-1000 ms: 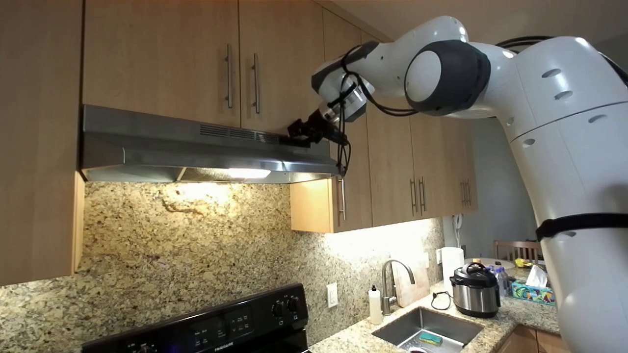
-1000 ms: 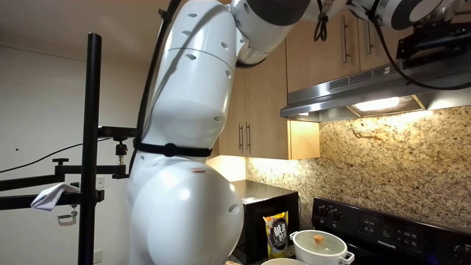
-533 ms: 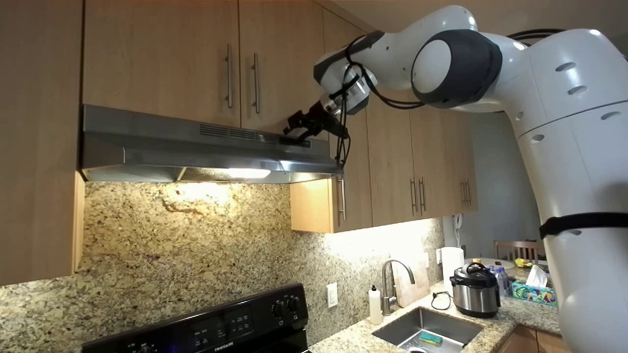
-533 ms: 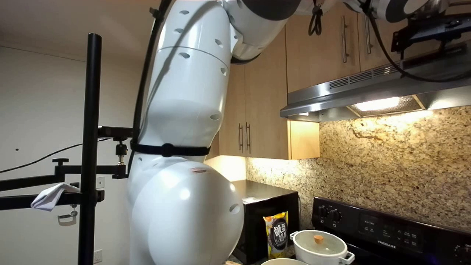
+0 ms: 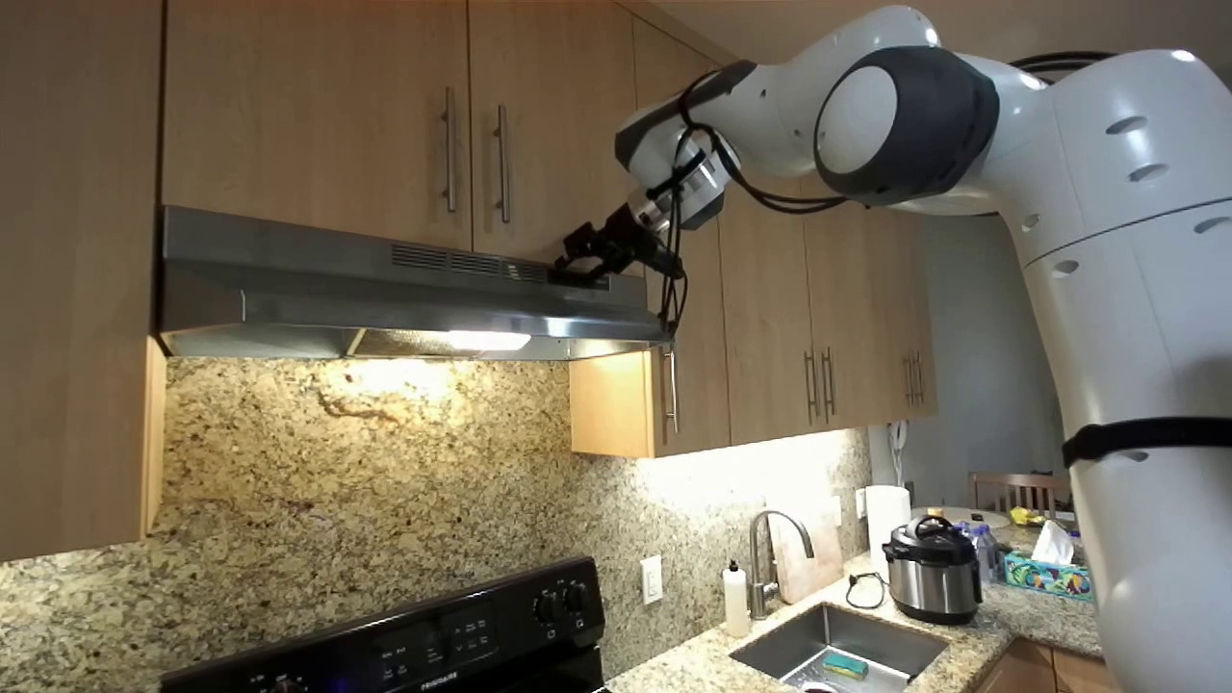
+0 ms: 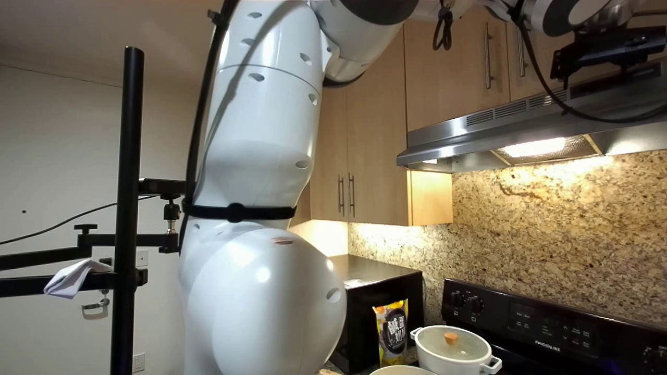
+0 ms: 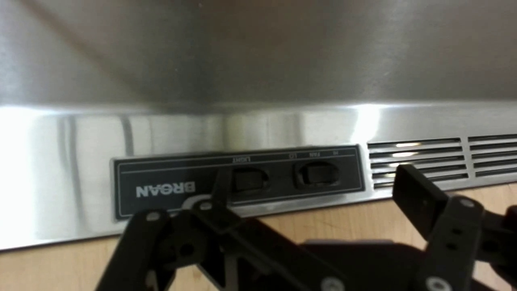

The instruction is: Turn off the light

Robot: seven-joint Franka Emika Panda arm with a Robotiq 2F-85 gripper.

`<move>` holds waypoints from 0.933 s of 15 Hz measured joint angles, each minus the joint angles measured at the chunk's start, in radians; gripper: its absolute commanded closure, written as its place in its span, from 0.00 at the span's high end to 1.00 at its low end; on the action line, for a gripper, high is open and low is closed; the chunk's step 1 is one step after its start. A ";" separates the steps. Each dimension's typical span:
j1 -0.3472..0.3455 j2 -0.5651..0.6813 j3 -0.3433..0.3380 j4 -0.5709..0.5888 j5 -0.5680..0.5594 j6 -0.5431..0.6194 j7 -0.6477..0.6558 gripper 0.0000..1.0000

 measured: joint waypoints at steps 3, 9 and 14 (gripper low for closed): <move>0.005 -0.016 0.003 -0.019 0.000 0.000 0.000 1.00; 0.027 -0.036 0.018 -0.064 -0.007 0.000 0.000 1.00; 0.029 -0.036 0.014 -0.081 -0.017 0.000 0.000 1.00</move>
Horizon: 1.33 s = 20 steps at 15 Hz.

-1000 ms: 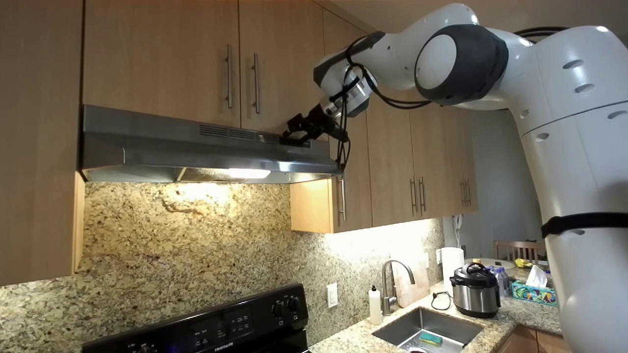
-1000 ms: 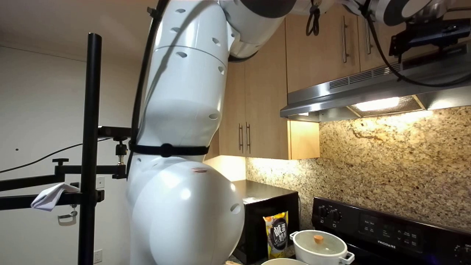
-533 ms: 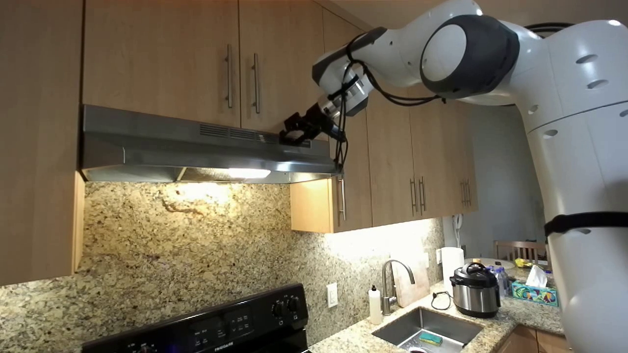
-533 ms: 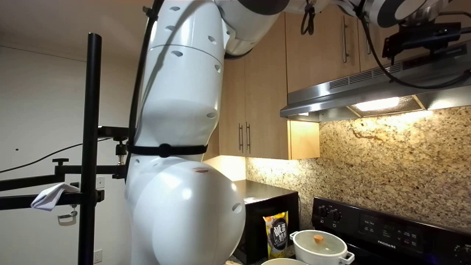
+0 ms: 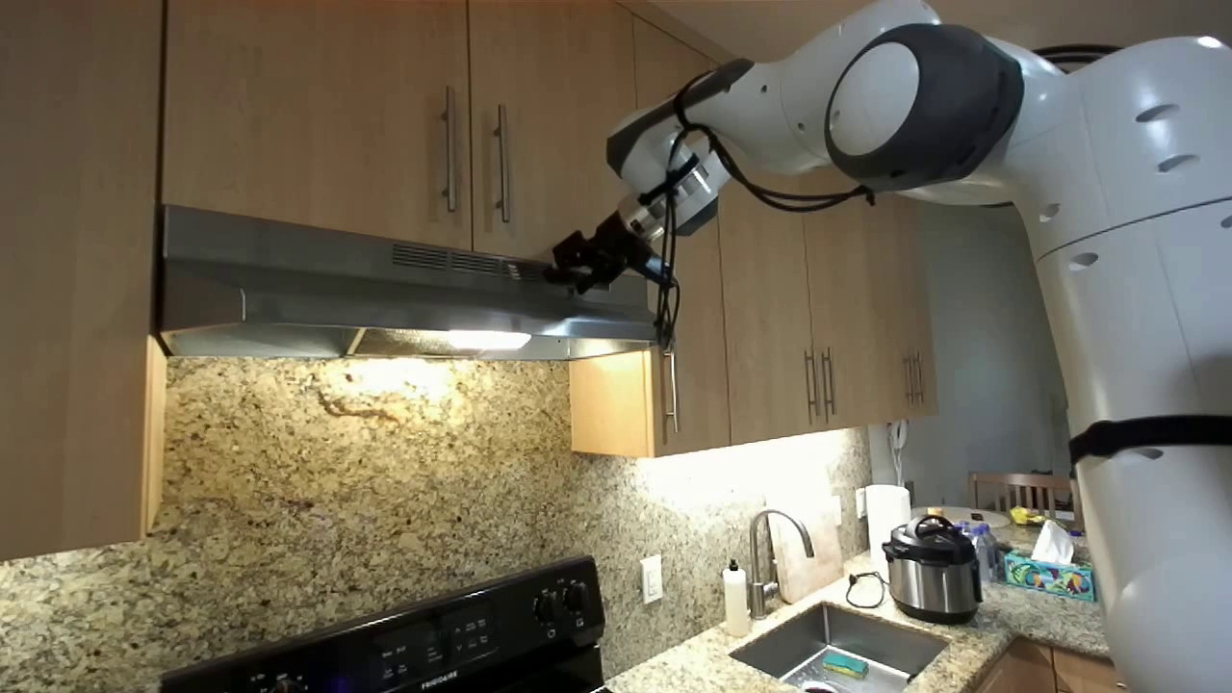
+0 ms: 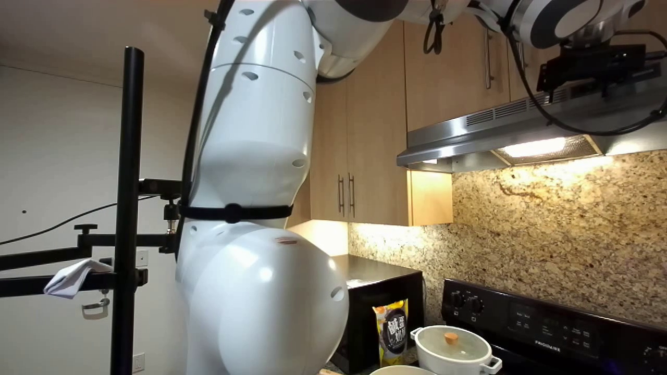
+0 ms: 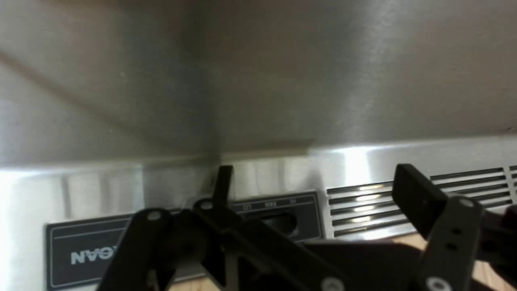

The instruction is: Turn off the light

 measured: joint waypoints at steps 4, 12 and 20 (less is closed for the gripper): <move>-0.001 0.000 -0.012 0.000 -0.002 0.001 0.000 1.00; -0.001 0.000 -0.025 0.015 -0.002 0.011 0.000 1.00; 0.001 0.001 -0.026 0.033 -0.013 0.032 0.000 1.00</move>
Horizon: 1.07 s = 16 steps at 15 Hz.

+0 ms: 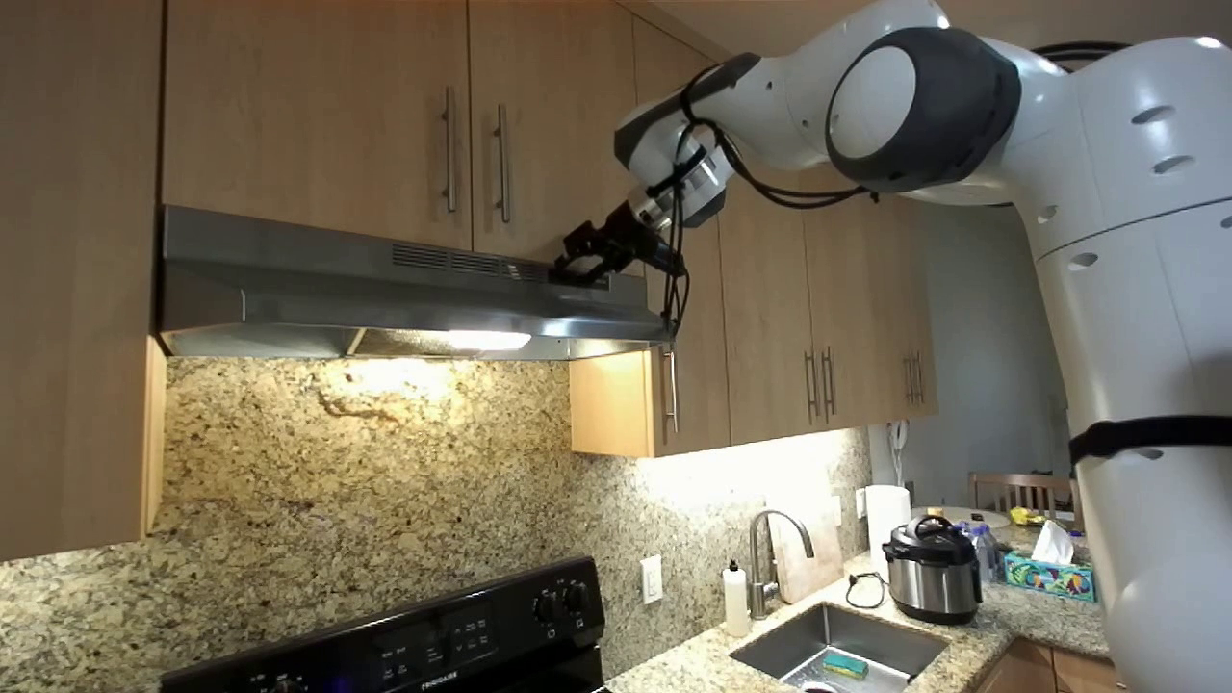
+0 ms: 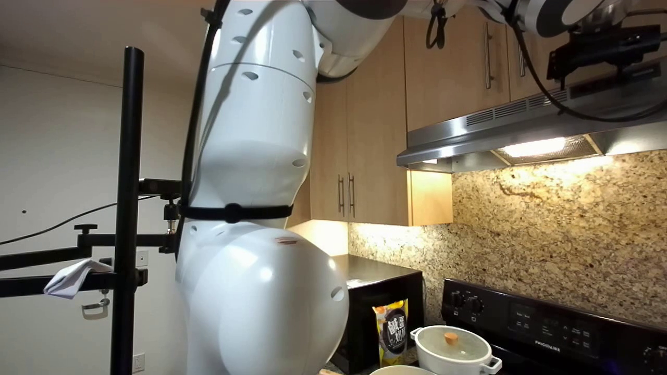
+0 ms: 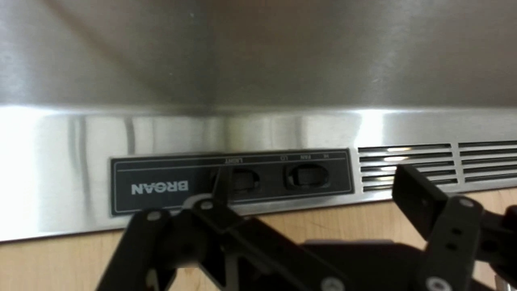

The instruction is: Turn off the light

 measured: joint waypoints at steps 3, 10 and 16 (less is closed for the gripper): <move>0.023 -0.002 0.004 -0.022 -0.086 0.111 0.021 1.00; 0.100 -0.086 0.011 -0.177 -0.255 0.251 0.129 1.00; 0.039 -0.155 0.083 -0.274 -0.356 0.278 0.270 1.00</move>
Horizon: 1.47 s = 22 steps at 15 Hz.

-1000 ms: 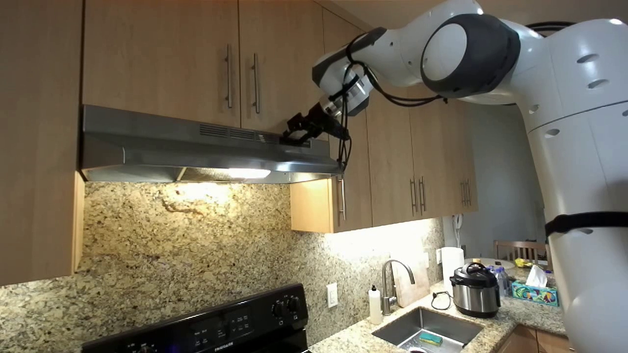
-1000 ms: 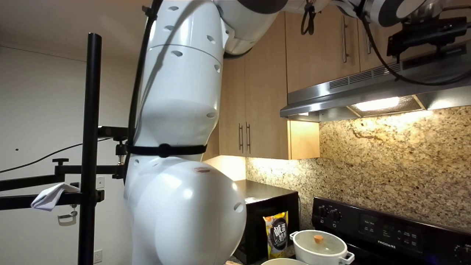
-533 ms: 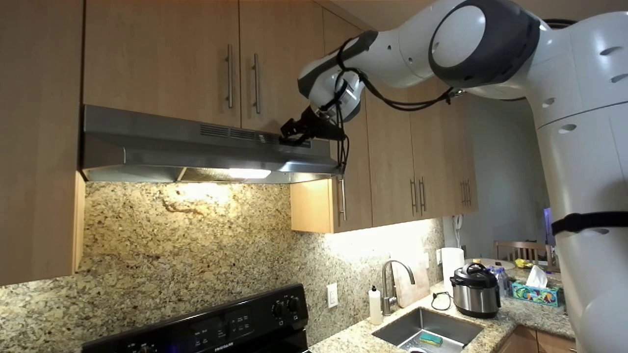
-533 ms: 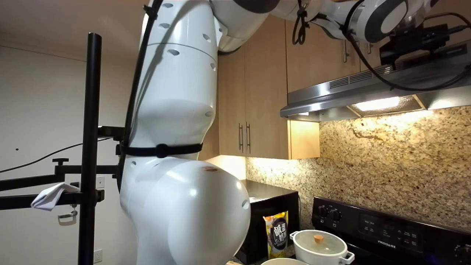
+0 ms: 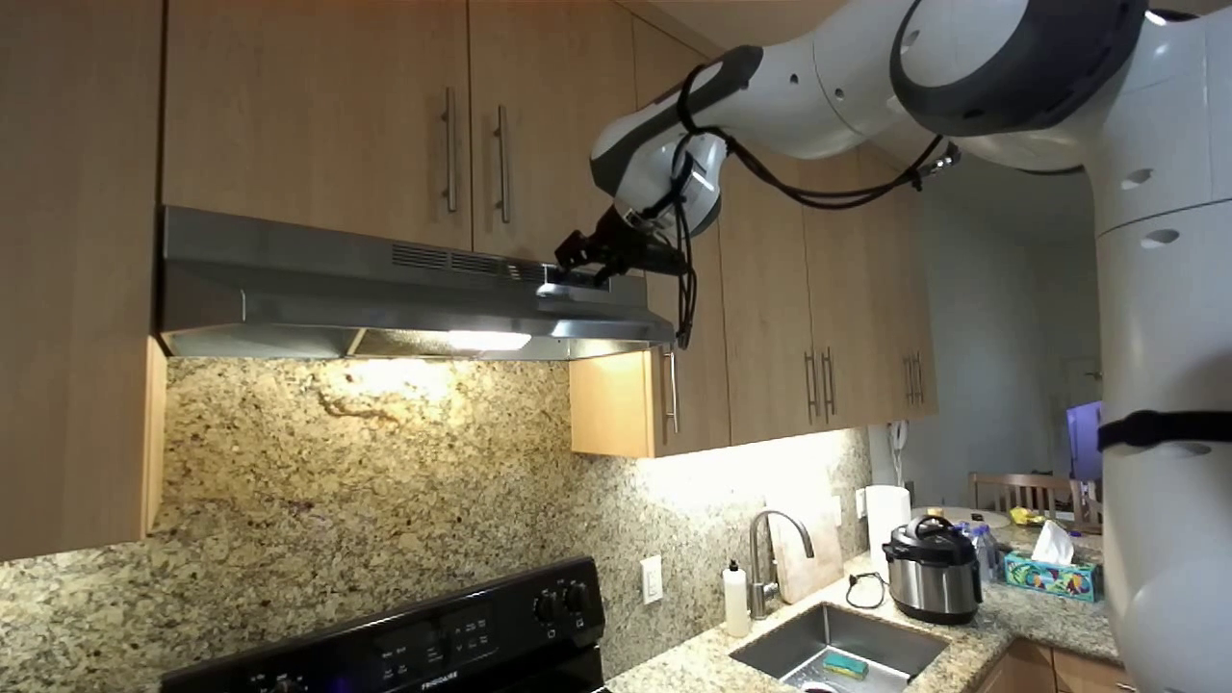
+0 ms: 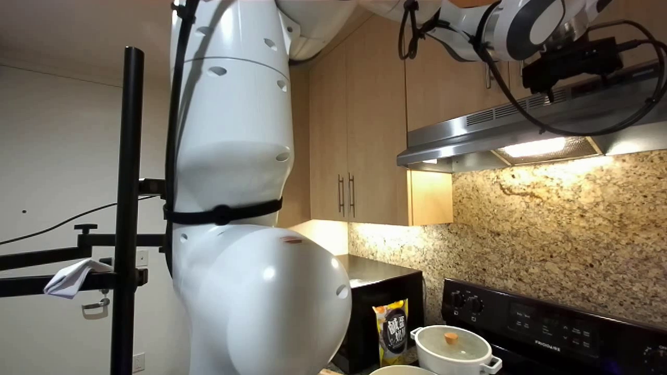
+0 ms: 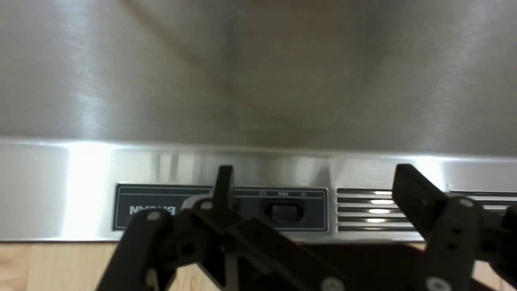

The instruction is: Turn off the light

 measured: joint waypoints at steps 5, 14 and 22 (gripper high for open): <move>0.001 0.001 0.001 -0.009 -0.013 0.005 0.024 1.00; 0.001 0.014 0.001 0.037 -0.013 0.031 0.024 1.00; 0.001 0.044 -0.001 0.073 -0.010 0.029 0.024 1.00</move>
